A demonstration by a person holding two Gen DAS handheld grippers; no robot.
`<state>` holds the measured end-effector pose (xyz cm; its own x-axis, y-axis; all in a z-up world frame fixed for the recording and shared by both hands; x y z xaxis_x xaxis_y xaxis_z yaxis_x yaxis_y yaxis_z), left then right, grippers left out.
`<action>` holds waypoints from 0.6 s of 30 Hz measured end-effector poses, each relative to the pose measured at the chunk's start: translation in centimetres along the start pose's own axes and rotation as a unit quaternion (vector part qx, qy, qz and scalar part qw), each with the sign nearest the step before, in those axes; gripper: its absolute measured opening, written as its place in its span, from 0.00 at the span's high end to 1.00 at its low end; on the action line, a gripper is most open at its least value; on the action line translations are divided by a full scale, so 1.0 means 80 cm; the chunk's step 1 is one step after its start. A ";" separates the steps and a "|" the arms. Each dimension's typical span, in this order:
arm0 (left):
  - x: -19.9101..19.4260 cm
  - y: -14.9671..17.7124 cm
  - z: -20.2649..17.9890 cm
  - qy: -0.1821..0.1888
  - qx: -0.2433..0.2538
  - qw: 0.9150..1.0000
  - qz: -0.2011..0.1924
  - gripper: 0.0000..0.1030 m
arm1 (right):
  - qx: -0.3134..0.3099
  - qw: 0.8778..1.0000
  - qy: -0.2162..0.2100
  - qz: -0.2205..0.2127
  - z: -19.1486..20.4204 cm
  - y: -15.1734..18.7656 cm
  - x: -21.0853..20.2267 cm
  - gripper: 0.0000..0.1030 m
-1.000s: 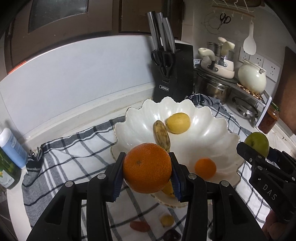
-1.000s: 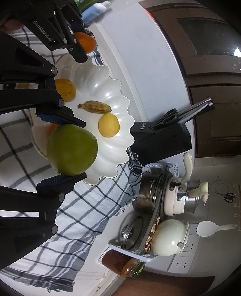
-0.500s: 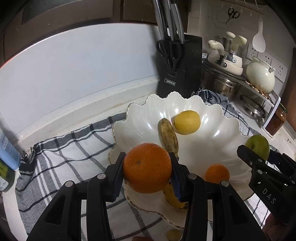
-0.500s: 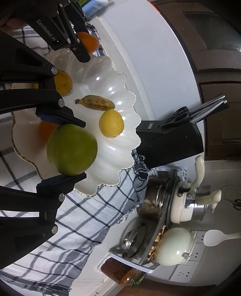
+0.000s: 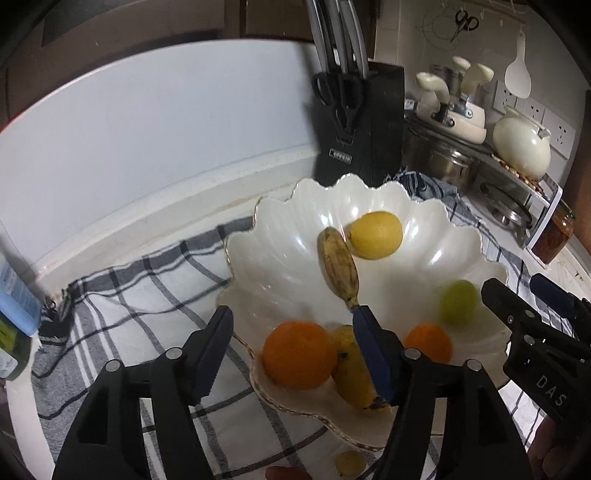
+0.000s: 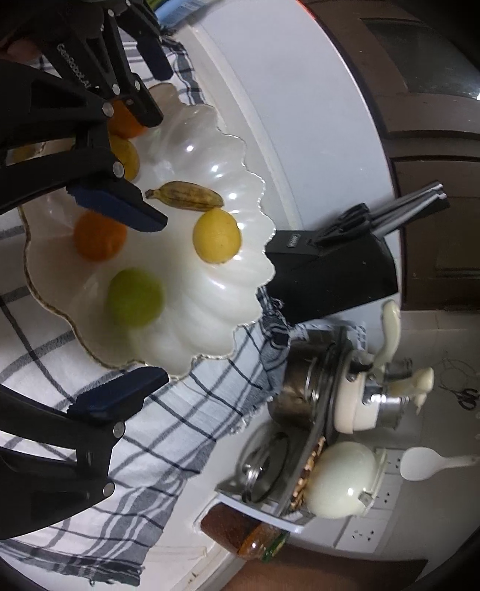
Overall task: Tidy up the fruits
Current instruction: 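Open both tools to drop the orange and green apple into the bowl, then withdraw the left tool toward the dark plum while the right tool grasps the small dark berry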
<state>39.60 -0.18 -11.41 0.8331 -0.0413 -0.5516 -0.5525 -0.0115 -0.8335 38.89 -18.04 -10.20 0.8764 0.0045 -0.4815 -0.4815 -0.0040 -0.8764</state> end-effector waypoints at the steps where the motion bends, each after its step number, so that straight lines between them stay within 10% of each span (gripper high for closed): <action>1: -0.002 -0.001 0.000 -0.002 0.001 1.000 -0.001 0.29 | 0.001 1.000 0.001 -0.001 -0.001 -0.001 -0.002 0.26; 18: -0.069 -0.016 0.005 -0.024 0.002 0.999 -0.038 0.06 | 0.006 0.999 0.027 -0.036 -0.013 -0.022 -0.065 0.10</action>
<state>35.74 0.47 -7.29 0.8729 0.0068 -0.4878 -0.4877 -0.0092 -0.8729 35.23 -19.11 -6.13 0.9078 -0.0493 -0.4165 -0.4167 0.0074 -0.9090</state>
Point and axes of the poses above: each gripper's, at about its wrist camera, not at the fingertips, and x roughly the way its jaws point, z to its left, y to its underside, the point moved 7 cm from there along x, roughly the way its jaws point, and after that the axes turned 12 degrees about -z, right-handed, at the moved point
